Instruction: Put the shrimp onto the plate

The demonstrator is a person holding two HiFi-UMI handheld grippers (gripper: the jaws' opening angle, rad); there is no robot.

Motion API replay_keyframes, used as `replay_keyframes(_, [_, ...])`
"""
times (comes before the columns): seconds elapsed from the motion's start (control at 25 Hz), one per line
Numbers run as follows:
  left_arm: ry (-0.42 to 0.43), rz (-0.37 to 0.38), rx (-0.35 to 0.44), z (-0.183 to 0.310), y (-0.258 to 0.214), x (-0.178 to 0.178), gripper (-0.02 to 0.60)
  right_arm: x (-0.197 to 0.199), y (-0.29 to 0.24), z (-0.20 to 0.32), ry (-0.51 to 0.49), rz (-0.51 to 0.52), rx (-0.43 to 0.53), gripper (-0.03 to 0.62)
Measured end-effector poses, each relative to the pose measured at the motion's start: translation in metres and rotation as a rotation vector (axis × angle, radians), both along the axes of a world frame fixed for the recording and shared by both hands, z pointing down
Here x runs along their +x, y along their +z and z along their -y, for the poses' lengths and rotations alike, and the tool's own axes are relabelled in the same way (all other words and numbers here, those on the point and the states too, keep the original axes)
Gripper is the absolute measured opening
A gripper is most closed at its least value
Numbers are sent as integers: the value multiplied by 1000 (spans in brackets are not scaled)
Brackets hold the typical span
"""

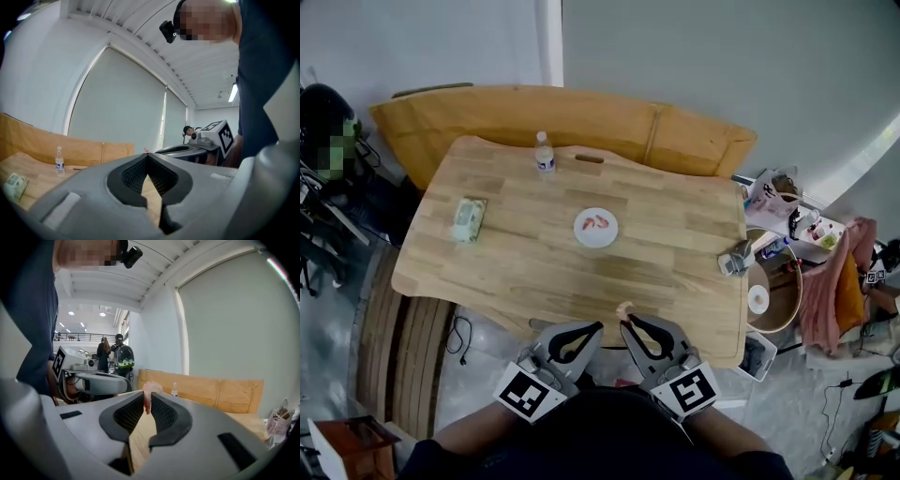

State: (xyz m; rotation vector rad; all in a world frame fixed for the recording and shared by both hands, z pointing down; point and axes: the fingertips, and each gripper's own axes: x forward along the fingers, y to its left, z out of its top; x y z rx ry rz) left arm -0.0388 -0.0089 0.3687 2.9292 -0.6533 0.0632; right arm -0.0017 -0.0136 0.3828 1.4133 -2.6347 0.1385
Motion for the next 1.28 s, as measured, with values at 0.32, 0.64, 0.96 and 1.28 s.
replay_keyframes(0.32, [-3,-13,-11,37,-2,-12,-2,-12,5,41,-5,-18,-25,55])
replay_keyframes(0.64, [-73,-1,-18,59,-2,-1,-2,2,19,75,-73,-48,-60,55])
replay_keyframes(0.96, [-156,27,-25,80,1,11,-2,21,40,117,-119,-66,-68,55])
replay_keyframes(1.28, [-192,44,-25,89,5,21,-2,25,76,150,-152,-104,-105,55])
